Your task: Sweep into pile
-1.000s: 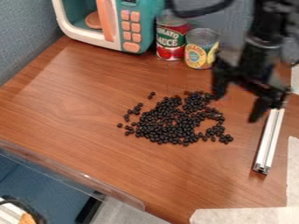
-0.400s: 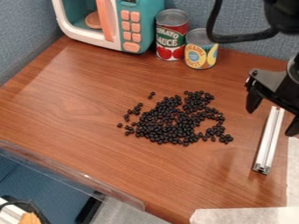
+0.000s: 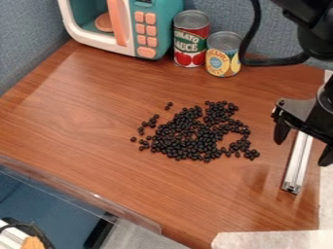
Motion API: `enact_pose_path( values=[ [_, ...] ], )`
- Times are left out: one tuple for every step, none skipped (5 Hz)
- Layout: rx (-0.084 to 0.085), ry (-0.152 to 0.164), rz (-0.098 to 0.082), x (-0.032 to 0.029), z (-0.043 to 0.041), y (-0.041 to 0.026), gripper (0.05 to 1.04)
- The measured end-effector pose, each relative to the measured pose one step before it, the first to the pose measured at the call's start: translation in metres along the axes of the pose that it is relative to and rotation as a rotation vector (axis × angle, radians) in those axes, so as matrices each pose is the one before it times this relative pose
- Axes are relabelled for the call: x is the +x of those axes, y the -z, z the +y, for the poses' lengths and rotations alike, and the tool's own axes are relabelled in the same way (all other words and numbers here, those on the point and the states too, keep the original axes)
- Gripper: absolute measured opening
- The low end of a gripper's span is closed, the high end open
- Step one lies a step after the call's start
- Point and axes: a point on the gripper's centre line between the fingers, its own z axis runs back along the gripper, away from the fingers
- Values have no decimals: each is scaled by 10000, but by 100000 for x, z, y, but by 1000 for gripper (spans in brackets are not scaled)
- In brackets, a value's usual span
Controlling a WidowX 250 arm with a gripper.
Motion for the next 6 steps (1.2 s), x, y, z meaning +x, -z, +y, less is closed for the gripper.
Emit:
enact_pose_path(
  values=[
    [-283,-205,198,587,-558,1593,1000],
    [-187,87,-5,849,-818,512,999],
    [-106,-104,55,283,-140,266,1000],
    [-131,-247,181,100,149,537,956],
    [-102,-149,101,182,-98,-239,806],
    [-65,-103,162,-206,58,46,496]
  ],
)
